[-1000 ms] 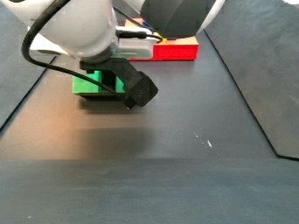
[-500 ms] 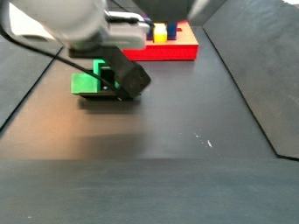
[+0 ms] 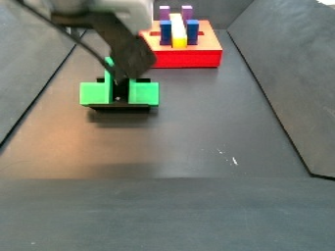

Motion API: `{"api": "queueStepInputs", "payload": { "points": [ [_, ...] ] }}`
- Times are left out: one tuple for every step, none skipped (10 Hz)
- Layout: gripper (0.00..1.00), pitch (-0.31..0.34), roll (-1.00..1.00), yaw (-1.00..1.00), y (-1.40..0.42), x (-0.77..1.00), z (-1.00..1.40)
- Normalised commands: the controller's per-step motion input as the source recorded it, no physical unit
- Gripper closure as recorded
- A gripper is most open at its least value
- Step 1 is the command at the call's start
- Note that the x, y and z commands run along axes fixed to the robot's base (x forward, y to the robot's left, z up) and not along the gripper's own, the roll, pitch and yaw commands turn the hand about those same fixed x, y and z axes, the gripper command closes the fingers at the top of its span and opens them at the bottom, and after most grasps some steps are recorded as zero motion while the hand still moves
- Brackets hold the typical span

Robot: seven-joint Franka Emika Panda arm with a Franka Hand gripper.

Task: Pick up the green object. Move up. Place the green object on the fixture. Regrasp the green object. Move to above the board. Insert the green object.
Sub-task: Regrasp the green object.

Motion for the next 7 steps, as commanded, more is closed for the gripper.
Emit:
{"api": "queueStepInputs", "payload": {
  "points": [
    [0.0,0.034,0.93,0.0,-0.04,0.0,0.28],
    [0.0,0.117,1.0,0.02,0.0,-0.07,0.19],
    [0.0,0.223,1.0,0.1,-0.13,-0.11,0.09],
    [0.0,0.277,1.0,0.11,-0.17,-0.05,0.0],
    [0.0,0.309,1.0,0.15,-0.18,-0.01,0.0],
    [0.0,0.354,1.0,0.17,-0.17,0.0,0.0],
    [0.0,0.389,1.0,0.16,-0.16,0.0,0.0]
  ]
}}
